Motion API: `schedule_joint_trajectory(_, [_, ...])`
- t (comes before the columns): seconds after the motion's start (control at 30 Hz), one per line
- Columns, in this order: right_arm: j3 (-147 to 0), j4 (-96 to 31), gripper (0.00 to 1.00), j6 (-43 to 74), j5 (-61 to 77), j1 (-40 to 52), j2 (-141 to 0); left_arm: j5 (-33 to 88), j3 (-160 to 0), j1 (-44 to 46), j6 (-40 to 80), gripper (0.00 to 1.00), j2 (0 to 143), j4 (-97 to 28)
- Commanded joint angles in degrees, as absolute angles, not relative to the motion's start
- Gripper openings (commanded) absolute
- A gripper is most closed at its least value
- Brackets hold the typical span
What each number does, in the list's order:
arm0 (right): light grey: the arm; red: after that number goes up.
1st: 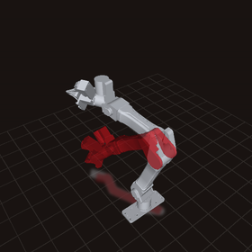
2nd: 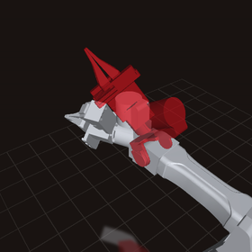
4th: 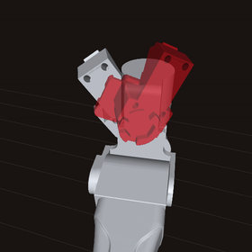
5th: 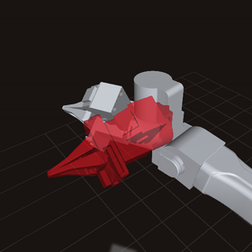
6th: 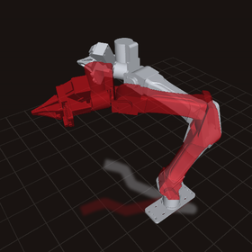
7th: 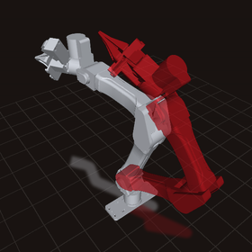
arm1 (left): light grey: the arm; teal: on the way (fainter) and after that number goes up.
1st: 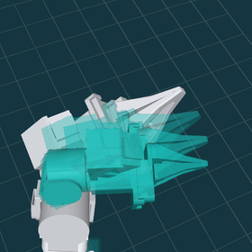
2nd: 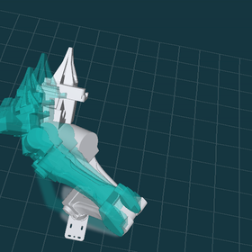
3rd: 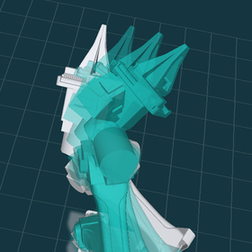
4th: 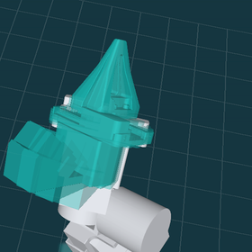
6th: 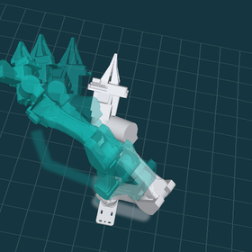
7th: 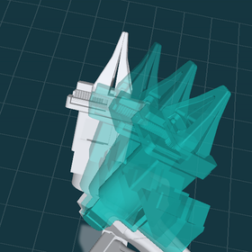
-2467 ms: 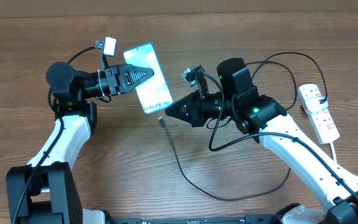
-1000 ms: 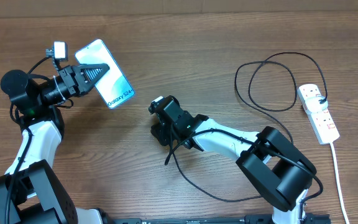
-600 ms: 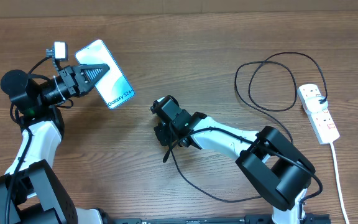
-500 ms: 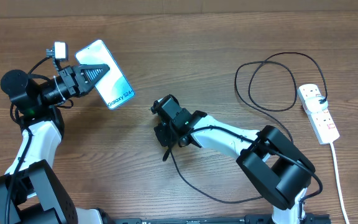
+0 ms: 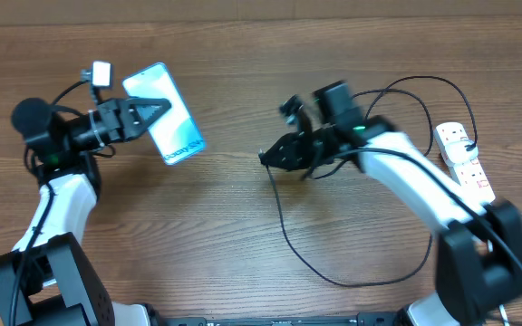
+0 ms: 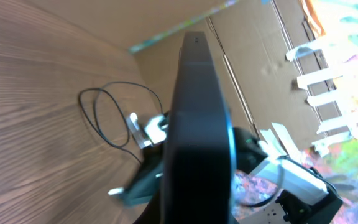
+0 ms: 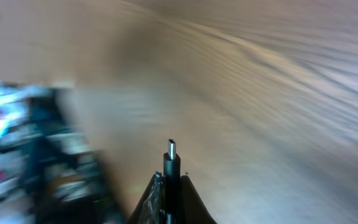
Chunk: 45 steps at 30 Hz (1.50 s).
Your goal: Plug charger to phone and switch on socket
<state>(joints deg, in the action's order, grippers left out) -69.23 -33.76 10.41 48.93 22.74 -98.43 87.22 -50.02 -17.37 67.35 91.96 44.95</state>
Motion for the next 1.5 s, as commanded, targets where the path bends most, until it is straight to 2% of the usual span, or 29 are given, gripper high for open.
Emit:
schedule_joint_trajectory(0.0, [-69.4, -36.1, 0.04, 5.8, 68.6, 21.3, -94.7, 82.9, -50.8, -13.8, 67.8, 0.04, 91.6, 45.5])
schedule_joint_trajectory(0.2, [-65.6, -44.4, 0.04, -2.3, 71.3, 22.2, -94.0, 79.4, -50.8, -9.4, 72.8, 0.04, 91.6, 53.2])
schedule_joint_trajectory(0.4, [-61.9, -37.2, 0.04, -2.8, 72.5, 22.8, -94.0, 75.2, -50.8, -7.5, 80.7, 0.04, 91.6, 61.8])
schedule_joint_trajectory(0.73, [-61.9, -15.0, 0.04, 16.4, 69.2, 23.0, -94.0, 70.9, -50.8, -5.7, 82.8, 0.04, 91.6, 61.9])
schedule_joint_trajectory(0.97, [-61.9, -5.3, 0.04, 23.0, 71.2, 23.2, -94.0, 73.0, -50.8, -5.6, 80.7, 0.04, 91.6, 61.5])
schedule_joint_trajectory(1.3, [-62.0, -2.6, 0.04, 24.1, 71.9, 24.0, -94.0, 76.6, -50.8, -5.6, 79.6, 0.04, 91.6, 60.7])
schedule_joint_trajectory(1.47, [-62.0, -2.7, 0.04, 24.0, 70.3, 26.2, -94.0, 78.1, -50.8, -5.6, 77.0, 0.04, 91.6, 56.2])
